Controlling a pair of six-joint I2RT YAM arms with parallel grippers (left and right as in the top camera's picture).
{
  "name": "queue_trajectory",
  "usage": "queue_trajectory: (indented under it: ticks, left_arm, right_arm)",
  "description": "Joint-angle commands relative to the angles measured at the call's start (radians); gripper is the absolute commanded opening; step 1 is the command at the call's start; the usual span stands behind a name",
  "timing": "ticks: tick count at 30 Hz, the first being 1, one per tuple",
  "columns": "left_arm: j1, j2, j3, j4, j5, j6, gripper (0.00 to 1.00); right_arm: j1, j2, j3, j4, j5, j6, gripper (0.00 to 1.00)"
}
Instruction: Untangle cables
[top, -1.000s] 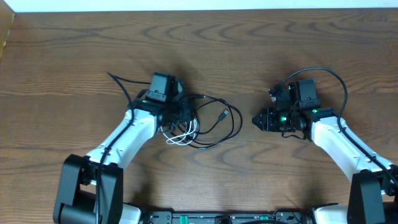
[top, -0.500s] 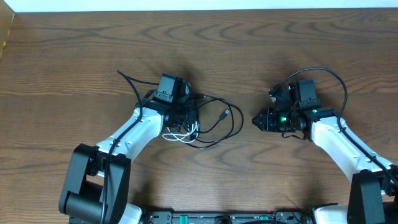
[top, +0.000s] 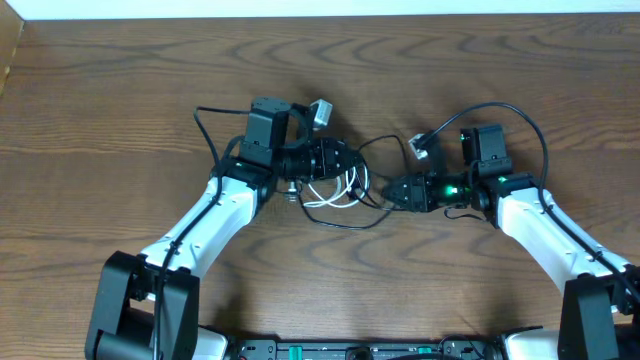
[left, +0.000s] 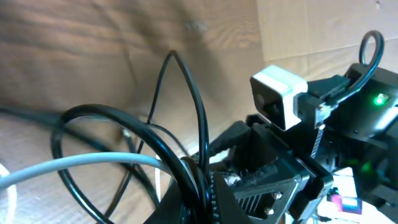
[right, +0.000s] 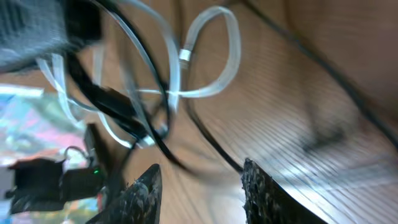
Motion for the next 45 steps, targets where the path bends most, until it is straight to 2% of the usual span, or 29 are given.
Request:
queue_trajectory:
  ticks: [1,9,14,17,21,24,26,31,34,38,41,45]
  left_arm:
    - [-0.001,-0.008,0.019,-0.002,0.085,-0.056,0.07]
    - [-0.008,-0.008,0.019,-0.024,0.084,-0.069,0.08]
    - [-0.058,-0.008,0.019,-0.013,0.084,-0.131,0.07]
    - [-0.083,-0.008,0.019,0.055,0.086,-0.184,0.07]
    - [-0.089,-0.008,0.019,0.219,0.145,-0.289,0.07]
    - [-0.089,-0.008,0.019,0.344,0.185,-0.366,0.06]
    - [-0.089,-0.008,0.019,0.419,0.209,-0.394,0.07]
    - [-0.086,-0.008,0.019,0.430,0.216,-0.393,0.07]
    - [-0.069,-0.008,0.019,0.430,0.216,-0.394,0.07]
    - [-0.032,-0.008,0.019,0.429,0.226,-0.388,0.07]
    - [-0.002,-0.008,0.019,0.403,0.256,-0.325,0.07]
    - [0.016,-0.008,0.019,0.233,0.240,-0.156,0.08]
  right_arm:
    - [0.016,0.002,0.000,0.033,-0.100,-0.030,0.39]
    - [0.024,0.002,0.000,0.080,-0.119,-0.029,0.39]
    - [0.024,0.002,0.000,0.108,-0.114,-0.018,0.39]
    - [0.024,0.002,0.000,0.135,-0.109,-0.001,0.37]
    - [0.024,0.002,0.000,0.122,-0.004,0.054,0.24]
    - [0.024,0.002,0.000,0.063,0.164,0.125,0.12]
    - [0.024,0.002,0.000,-0.003,0.316,0.178,0.08]
    - [0.024,0.002,0.000,-0.145,0.595,0.256,0.15]
    - [0.023,0.002,0.000,-0.222,0.731,0.295,0.15]
    - [0.023,0.002,0.000,-0.253,0.787,0.323,0.17]
    - [0.023,0.002,0.000,-0.251,0.787,0.323,0.17]
    - [0.023,0.002,0.000,-0.243,0.779,0.312,0.17]
